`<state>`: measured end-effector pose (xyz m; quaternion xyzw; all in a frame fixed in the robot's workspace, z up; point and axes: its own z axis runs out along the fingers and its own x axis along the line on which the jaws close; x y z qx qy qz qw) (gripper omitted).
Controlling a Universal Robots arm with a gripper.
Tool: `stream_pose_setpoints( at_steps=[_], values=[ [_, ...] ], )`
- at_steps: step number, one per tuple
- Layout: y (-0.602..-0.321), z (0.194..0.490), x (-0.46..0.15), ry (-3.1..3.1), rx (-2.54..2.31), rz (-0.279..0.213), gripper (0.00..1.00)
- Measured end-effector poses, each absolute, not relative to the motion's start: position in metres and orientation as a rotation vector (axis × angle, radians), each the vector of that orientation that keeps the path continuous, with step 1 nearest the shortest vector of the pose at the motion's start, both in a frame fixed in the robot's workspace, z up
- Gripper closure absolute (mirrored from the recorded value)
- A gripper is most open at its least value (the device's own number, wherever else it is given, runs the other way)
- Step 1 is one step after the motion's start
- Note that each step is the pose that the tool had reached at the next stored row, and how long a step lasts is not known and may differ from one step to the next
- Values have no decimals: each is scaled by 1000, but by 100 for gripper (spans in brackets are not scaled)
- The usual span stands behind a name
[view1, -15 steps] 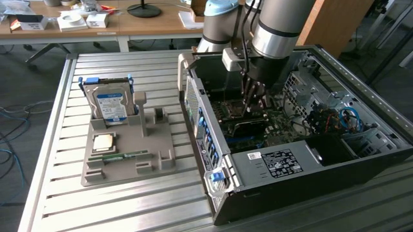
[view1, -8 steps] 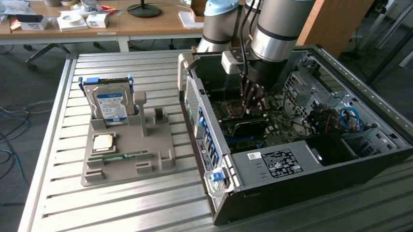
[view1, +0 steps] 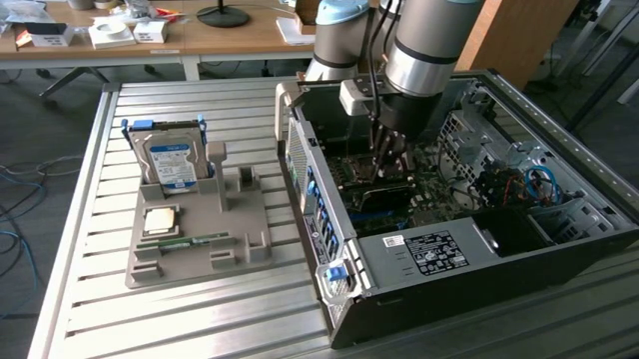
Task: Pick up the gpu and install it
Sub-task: 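Press down on the gpu until it lock into place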
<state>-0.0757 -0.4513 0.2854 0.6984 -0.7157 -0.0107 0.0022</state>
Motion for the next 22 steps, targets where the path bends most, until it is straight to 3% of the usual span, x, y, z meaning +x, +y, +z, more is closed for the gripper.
stream_pose_setpoints(
  at_steps=[22],
  values=[
    [-450, 273, -79, -2245, 2191, -33, 89]
  ],
)
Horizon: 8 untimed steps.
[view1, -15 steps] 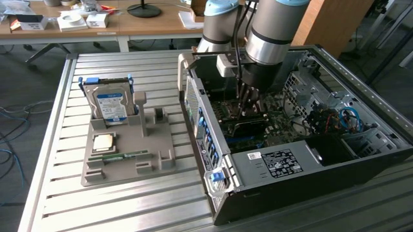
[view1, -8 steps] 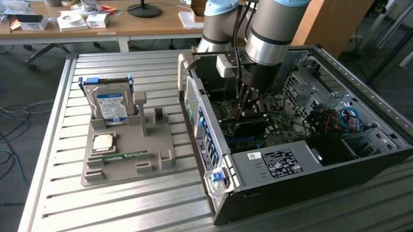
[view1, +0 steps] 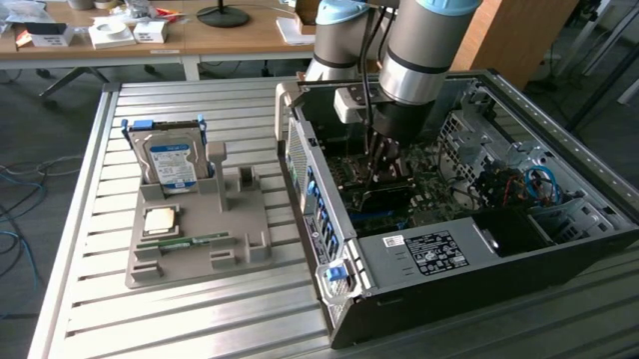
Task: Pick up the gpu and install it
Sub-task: 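Press down on the gpu until it lock into place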
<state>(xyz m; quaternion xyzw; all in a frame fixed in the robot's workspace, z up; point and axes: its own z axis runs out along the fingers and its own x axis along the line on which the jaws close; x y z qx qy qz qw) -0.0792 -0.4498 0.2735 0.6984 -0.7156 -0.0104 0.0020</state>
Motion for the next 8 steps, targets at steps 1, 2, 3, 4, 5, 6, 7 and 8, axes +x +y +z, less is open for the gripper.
stream_pose_setpoints(
  at_steps=[1, 2, 3, 4, 5, 6, 7, 8],
  values=[
    [-450, 273, -79, -2245, 2191, -33, 89],
    [-450, 273, -79, -2246, 2191, -33, 89],
    [-450, 272, -79, -2246, 2192, -33, 89],
    [-450, 272, -79, -2245, 2192, -32, 89],
    [-450, 272, -79, -2244, 2193, -32, 89],
    [-450, 272, -79, -2244, 2193, -32, 89],
    [-450, 272, -79, -2244, 2193, -32, 89],
    [-450, 272, -79, -2244, 2194, -32, 89]
  ],
)
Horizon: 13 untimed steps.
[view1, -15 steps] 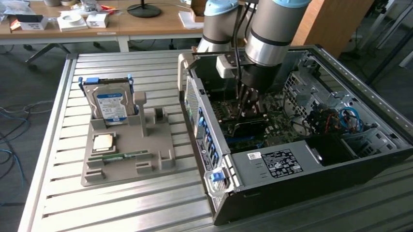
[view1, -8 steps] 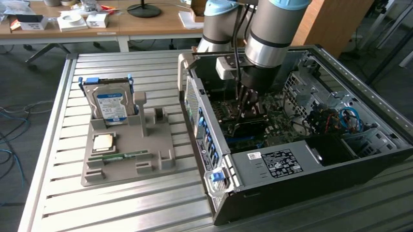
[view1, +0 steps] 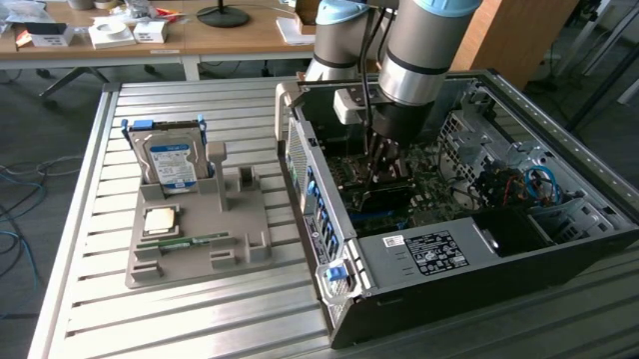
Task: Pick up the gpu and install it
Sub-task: 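Press down on the gpu until it lock into place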
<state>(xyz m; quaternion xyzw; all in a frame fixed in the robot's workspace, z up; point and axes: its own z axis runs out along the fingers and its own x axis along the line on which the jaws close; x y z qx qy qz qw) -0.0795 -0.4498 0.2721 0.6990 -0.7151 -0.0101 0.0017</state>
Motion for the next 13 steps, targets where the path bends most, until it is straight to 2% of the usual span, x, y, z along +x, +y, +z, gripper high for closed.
stream_pose_setpoints(
  at_steps=[13],
  values=[
    [-450, 271, -80, -2217, 2224, -29, 89]
  ],
)
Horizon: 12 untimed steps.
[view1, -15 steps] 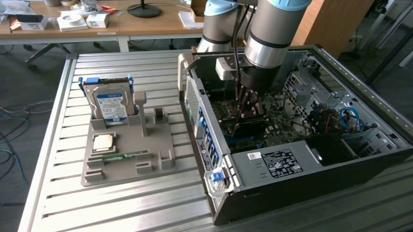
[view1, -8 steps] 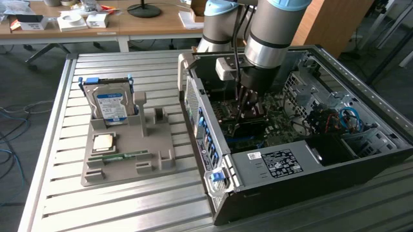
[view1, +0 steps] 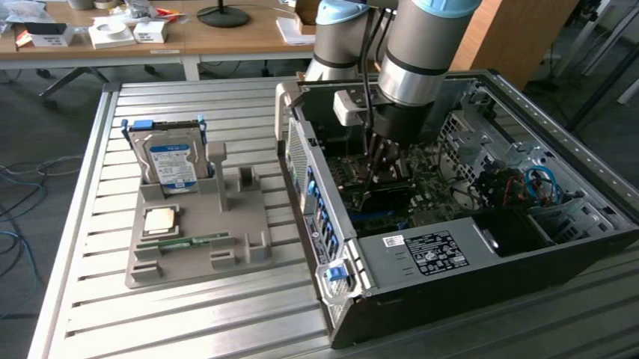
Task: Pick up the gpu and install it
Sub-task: 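Press down on the gpu until it lock into place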
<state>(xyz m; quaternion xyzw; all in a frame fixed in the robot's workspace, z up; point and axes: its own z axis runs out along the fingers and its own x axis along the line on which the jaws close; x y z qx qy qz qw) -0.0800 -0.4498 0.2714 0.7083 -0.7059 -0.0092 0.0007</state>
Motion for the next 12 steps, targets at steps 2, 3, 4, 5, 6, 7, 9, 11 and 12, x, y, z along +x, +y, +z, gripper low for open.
stream_pose_setpoints(
  at_steps=[2, 3, 4, 5, 6, 7, 9, 11, 12],
  values=[
    [-450, 271, -80, -2215, 2227, -28, 89],
    [-450, 271, -80, -2215, 2227, -28, 89],
    [-450, 271, -80, -2215, 2227, -28, 89],
    [-450, 271, -80, -2214, 2227, -28, 89],
    [-450, 271, -80, -2215, 2227, -27, 89],
    [-450, 271, -81, -2216, 2227, -26, 89],
    [-450, 271, -82, -2217, 2229, -22, 89],
    [-450, 271, -82, -2217, 2230, -22, 89],
    [-450, 271, -82, -2217, 2230, -21, 89]
  ],
)
